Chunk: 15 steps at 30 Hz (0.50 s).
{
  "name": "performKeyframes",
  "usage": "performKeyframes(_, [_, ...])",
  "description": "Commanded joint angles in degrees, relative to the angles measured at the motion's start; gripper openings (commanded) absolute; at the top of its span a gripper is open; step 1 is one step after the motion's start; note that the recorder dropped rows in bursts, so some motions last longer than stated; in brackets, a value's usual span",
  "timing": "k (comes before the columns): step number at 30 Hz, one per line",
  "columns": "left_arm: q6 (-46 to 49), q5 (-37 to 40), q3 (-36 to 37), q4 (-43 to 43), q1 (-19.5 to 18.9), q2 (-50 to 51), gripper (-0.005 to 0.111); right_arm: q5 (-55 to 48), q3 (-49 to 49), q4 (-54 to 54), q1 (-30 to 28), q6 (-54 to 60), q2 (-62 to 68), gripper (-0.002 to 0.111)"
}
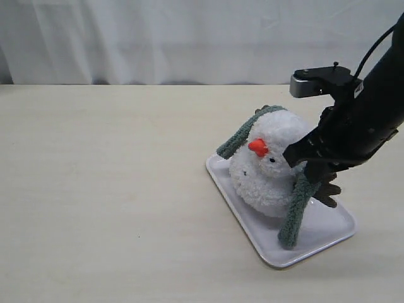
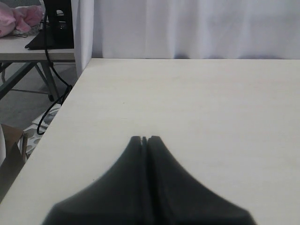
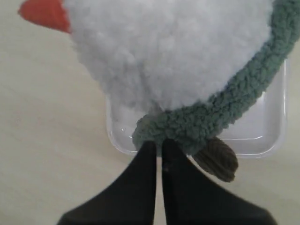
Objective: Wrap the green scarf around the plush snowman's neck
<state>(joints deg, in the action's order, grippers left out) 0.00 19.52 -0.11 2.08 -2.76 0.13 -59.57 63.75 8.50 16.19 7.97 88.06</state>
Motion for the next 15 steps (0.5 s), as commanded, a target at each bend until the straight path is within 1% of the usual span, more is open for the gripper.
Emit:
performKeyframes(1, [0.00, -0.57, 0.11, 0.16, 0.25, -0.13, 0.000, 1.56, -0.27, -3.43, -0.05, -1.39, 4.17, 0.004])
performKeyframes(6, [0.00, -0.57, 0.11, 0.16, 0.25, -0.13, 0.000, 3.86, -0.16, -4.44, -0.05, -1.38, 6.62, 0.004])
performKeyframes(10, [0.00, -0.57, 0.11, 0.16, 0.25, -0.13, 0.000, 6.04, -0.07, -2.46, -0.05, -0.93, 6.90, 0.004])
performKeyframes(15, [0.00, -0.57, 0.11, 0.16, 0.25, -0.13, 0.000, 7.69, -0.07, 4.52, -0.05, 6.31, 6.90, 0.004])
